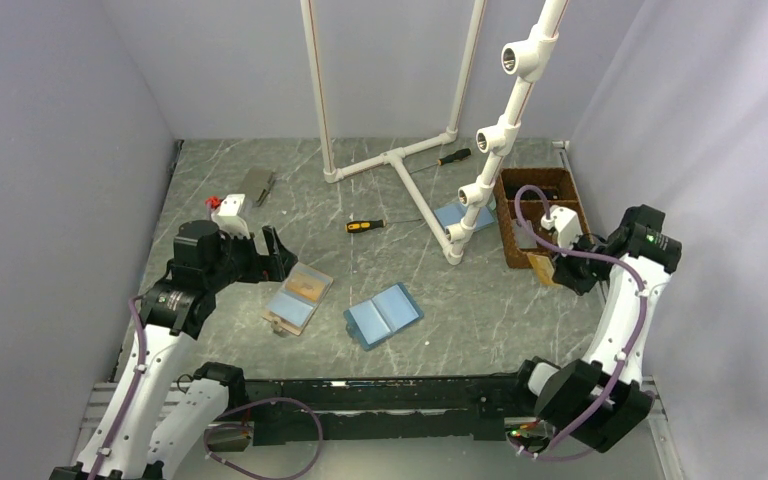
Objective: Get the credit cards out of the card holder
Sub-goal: Place the credit card in the storage box.
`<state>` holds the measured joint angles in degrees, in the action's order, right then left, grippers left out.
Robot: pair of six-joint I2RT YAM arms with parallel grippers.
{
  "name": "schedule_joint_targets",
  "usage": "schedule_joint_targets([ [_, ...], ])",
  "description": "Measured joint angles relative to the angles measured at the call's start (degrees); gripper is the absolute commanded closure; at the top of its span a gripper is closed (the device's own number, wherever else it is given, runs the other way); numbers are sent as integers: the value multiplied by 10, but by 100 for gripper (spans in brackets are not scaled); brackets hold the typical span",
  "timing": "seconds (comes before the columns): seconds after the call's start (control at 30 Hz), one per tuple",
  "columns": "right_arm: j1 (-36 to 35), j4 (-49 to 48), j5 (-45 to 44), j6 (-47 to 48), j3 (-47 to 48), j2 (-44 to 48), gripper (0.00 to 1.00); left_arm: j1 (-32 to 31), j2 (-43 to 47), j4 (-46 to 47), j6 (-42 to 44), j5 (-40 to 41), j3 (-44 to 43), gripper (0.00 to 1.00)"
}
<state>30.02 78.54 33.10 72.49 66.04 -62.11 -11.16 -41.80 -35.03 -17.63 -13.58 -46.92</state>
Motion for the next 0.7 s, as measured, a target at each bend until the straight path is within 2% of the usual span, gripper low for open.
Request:
schedule_joint_targets([
  [0.2,18,-29,3,-13,16,-35,100,3,1,0,0,0,0,0],
  [0.7,18,-152,29,-113,34,-108,100,7,20,0,4,15,0,1],
])
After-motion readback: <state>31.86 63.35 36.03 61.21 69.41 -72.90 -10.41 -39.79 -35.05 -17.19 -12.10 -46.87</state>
